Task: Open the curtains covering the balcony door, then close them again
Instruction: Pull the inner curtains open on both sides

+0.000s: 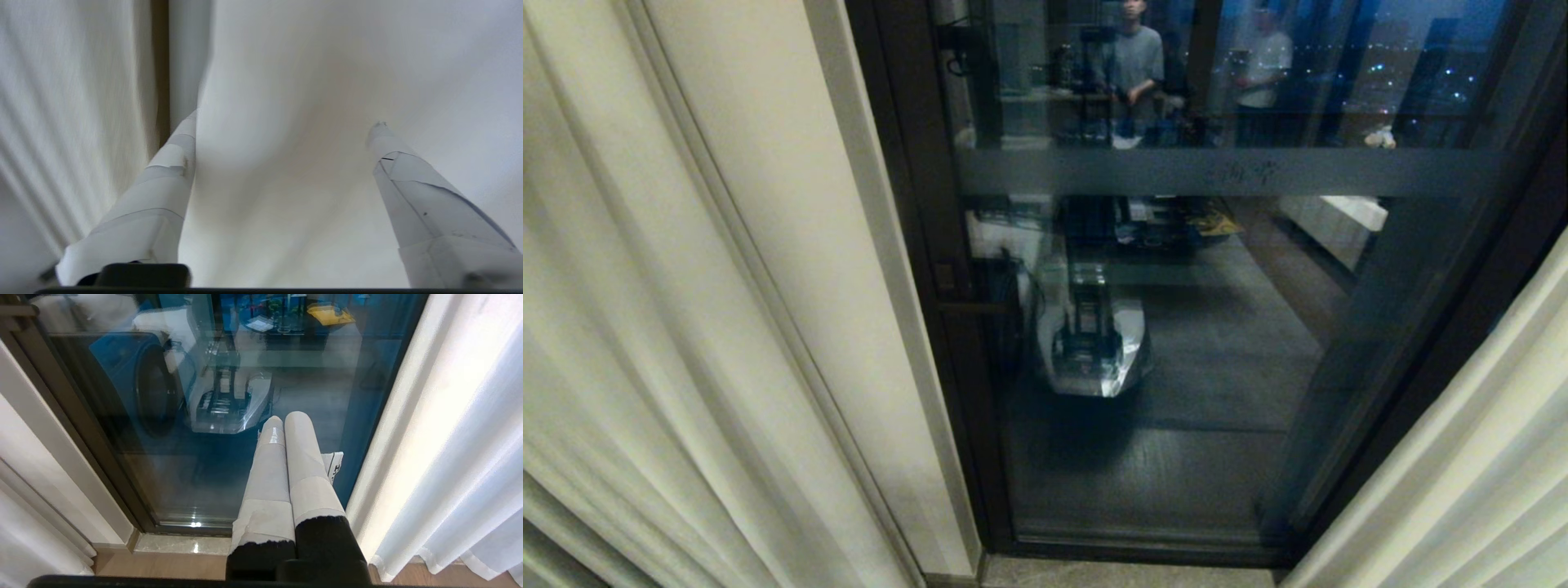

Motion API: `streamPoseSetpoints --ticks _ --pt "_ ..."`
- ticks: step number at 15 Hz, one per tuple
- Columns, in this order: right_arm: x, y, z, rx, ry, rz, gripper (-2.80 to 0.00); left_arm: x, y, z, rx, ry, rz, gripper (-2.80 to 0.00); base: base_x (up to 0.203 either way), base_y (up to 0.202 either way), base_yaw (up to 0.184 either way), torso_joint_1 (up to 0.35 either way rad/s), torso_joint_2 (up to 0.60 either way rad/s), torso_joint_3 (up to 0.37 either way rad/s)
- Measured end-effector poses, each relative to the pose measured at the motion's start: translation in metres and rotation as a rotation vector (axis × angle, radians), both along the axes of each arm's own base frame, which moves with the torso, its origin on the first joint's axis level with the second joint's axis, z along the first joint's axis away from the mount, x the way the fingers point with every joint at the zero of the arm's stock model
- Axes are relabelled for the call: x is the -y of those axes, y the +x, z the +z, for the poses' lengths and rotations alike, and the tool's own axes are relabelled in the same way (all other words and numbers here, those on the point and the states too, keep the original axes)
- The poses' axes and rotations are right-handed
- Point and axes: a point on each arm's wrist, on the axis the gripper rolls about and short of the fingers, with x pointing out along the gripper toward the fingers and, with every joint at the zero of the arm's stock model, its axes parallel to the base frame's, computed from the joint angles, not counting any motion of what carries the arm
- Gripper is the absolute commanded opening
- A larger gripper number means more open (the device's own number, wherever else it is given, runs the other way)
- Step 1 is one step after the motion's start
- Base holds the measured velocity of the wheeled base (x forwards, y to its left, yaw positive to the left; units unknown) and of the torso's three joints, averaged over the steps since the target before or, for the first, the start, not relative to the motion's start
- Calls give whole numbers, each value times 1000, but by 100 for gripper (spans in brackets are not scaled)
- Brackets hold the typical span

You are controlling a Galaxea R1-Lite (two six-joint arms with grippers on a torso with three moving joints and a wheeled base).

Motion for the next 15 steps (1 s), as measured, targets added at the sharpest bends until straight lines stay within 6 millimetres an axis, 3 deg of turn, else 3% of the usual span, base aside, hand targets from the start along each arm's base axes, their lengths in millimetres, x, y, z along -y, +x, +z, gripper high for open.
streamPoseSetpoints --ticks 3,4,5,9,12,15 --pt "0 0 0 0 0 0 -280 26 -35 -12 -36 -17 -21 0 0 0 0 0 0 0" --pt "0 0 0 0 0 0 -280 35 -47 -17 -46 -22 -31 -61 0 0 0 0 0 0" --pt "0 0 0 0 0 0 -280 44 -59 -22 -54 -25 -44 -280 0 0 0 0 0 0" --pt "0 0 0 0 0 0 -280 67 -89 -28 -45 -20 -89 -280 0 0 0 0 0 0" --pt "0 0 0 0 0 0 -280 77 -97 -26 -29 -9 -126 -280 0 0 0 0 0 0" --pt "0 0 0 0 0 0 -280 89 -101 -40 -83 18 -212 -280 0 0 0 0 0 0"
